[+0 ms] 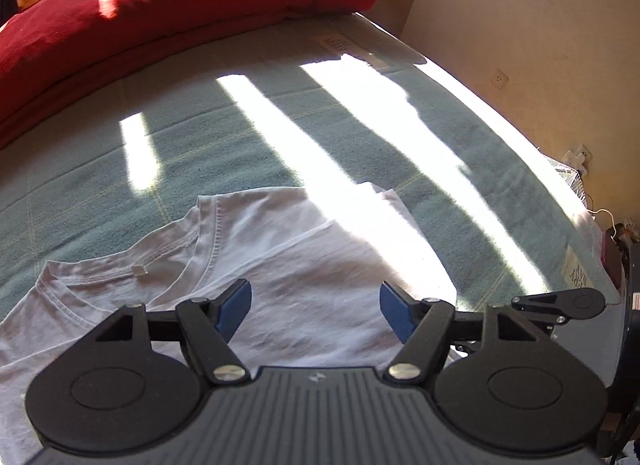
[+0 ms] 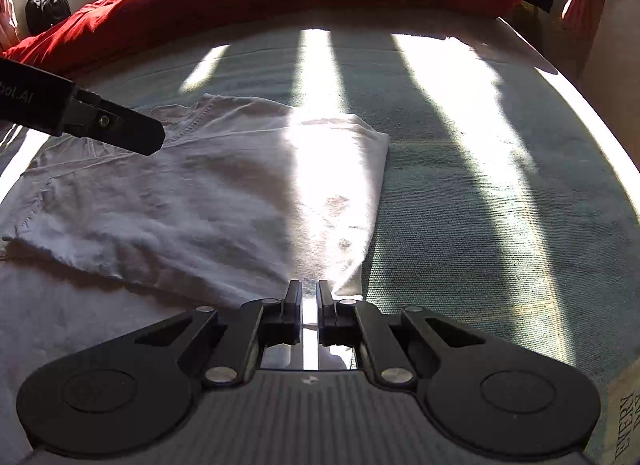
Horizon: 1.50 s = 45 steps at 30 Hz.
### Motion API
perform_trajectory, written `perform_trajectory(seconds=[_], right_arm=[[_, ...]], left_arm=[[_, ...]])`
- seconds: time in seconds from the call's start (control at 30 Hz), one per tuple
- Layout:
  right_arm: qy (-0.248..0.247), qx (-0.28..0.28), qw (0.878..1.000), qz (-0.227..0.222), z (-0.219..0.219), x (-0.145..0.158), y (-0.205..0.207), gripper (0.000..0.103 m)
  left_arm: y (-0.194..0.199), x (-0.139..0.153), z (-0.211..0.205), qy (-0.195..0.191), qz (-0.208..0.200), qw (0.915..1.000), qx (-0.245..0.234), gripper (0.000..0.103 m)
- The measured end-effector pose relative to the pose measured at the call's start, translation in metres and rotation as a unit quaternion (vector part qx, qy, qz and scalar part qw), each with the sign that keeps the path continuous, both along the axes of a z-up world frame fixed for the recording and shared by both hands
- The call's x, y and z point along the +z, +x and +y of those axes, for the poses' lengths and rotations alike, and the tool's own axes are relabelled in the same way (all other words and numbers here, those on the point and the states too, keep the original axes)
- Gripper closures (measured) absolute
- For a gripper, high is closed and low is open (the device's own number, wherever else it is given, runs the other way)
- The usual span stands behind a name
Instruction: Fold clothes
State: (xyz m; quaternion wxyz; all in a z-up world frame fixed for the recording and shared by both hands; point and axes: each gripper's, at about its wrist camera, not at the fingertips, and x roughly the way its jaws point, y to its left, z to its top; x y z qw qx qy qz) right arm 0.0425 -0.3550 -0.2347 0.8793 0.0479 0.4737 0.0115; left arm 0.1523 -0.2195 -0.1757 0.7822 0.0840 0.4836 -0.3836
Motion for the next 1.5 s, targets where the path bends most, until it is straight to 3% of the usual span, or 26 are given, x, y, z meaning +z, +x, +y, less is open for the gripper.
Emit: perform_trajectory(seconds=[0.17, 0.23, 0.3, 0.4, 0.5, 0.6, 0.8, 0.93, 1.13, 1.3, 1.5], right_arm=[[-0.004, 0.008, 1.000, -0.005, 0.005, -0.004, -0.006, 0.094], [0.003, 0.006, 1.000, -0.006, 0.002, -0.005, -0.006, 0.094], [0.009, 0.004, 1.000, -0.007, 0.000, -0.005, -0.008, 0.095], [0.015, 0.000, 1.000, -0.001, -0.001, -0.002, -0.012, 0.095], [0.029, -0.017, 0.999, -0.015, -0.006, 0.008, -0.017, 0.095], [0.034, -0.035, 0.998, -0.033, -0.009, 0.014, -0.015, 0.095], [0.047, -0.048, 0.998, -0.003, -0.009, -0.004, -0.008, 0.096], [0.042, -0.040, 0.998, -0.002, -0.005, -0.005, -0.014, 0.095], [0.031, -0.018, 0.999, 0.010, -0.004, 0.003, -0.009, 0.094], [0.033, -0.004, 0.999, 0.004, 0.006, 0.020, -0.005, 0.093], [0.037, 0.018, 0.999, 0.000, 0.036, 0.033, 0.006, 0.089]], left_arm=[[0.003, -0.029, -0.057, -0.029, 0.046, 0.9969, -0.058, 0.032], [0.011, -0.050, -0.070, -0.015, 0.059, 0.9970, -0.049, 0.032], [0.021, -0.065, -0.071, 0.002, 0.045, 0.9987, -0.025, 0.034], [0.034, -0.064, -0.065, -0.015, 0.061, 0.9980, -0.004, 0.035], [0.030, -0.044, -0.069, -0.026, 0.043, 0.9984, -0.027, 0.035], [0.027, -0.038, -0.079, -0.051, 0.061, 0.9952, -0.057, 0.034], [0.033, -0.067, -0.097, -0.025, 0.045, 0.9975, -0.049, 0.034], [0.034, -0.060, -0.099, -0.034, 0.048, 0.9976, -0.035, 0.034], [0.018, -0.030, -0.052, -0.035, 0.031, 0.9986, -0.024, 0.034], [0.013, -0.017, 0.038, -0.006, 0.007, 0.9981, 0.061, 0.035], [0.010, -0.024, 0.142, 0.058, -0.015, 0.9849, 0.163, 0.037]])
